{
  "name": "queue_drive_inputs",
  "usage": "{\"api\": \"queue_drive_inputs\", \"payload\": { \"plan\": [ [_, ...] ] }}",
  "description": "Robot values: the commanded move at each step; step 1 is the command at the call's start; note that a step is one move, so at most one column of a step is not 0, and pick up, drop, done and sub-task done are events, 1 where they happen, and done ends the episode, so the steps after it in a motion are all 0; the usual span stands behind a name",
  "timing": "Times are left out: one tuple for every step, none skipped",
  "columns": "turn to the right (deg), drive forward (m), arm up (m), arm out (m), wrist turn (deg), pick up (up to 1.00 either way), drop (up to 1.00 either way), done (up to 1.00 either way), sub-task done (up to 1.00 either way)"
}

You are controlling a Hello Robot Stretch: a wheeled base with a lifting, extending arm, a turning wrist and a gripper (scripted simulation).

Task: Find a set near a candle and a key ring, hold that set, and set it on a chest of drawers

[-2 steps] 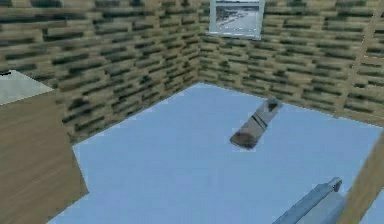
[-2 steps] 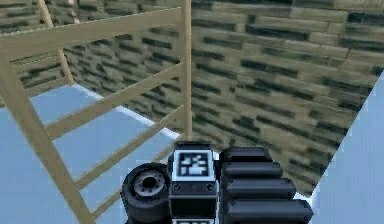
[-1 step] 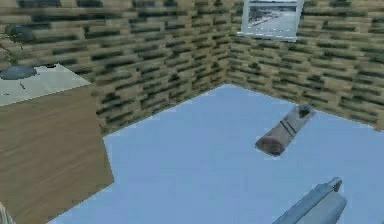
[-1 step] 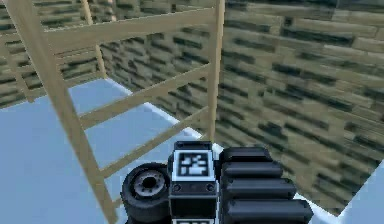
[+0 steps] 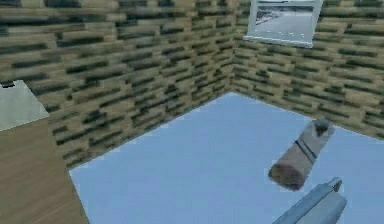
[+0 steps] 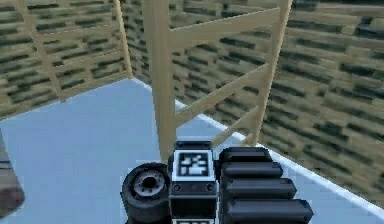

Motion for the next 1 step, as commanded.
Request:
{"api": "queue_drive_inputs", "payload": {
  "plan": [
    [-9.0, 0.00, 0.00, 0.00, 0.0, 0.00, 0.00, 0.00, 0.00]
  ]
}}
